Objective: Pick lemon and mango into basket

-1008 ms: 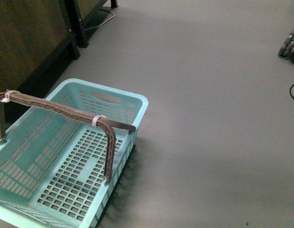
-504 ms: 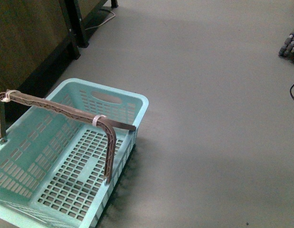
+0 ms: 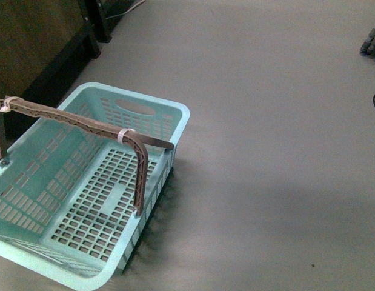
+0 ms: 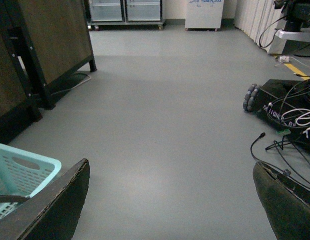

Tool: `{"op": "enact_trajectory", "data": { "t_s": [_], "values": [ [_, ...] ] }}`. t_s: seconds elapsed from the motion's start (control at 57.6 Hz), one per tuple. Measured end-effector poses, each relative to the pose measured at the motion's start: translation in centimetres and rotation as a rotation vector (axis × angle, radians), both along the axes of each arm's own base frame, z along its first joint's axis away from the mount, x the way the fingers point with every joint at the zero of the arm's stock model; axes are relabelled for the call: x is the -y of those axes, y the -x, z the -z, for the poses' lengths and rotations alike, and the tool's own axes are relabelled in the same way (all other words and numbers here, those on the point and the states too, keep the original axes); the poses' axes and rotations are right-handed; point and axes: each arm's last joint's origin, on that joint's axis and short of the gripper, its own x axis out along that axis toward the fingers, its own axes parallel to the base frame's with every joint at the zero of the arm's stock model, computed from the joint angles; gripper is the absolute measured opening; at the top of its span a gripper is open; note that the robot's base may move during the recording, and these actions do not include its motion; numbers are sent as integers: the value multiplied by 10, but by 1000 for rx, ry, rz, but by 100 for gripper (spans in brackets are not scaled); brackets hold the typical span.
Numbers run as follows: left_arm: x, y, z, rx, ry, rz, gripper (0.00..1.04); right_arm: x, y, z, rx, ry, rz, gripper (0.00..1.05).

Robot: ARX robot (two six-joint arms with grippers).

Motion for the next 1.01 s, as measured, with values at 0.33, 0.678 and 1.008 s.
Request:
{"op": "enact_trajectory", "data": {
  "t_s": [0.33,0.678,1.008],
  "values": [
    [15,-66,46,-122,14,-78,98,0,0,0,0,0,0,96],
    [32,-127,76,-162,-4,-104,98,0,0,0,0,0,0,96],
    [48,-167,94,-172,-27,-92,98,0,0,0,0,0,0,96]
  ]
}}
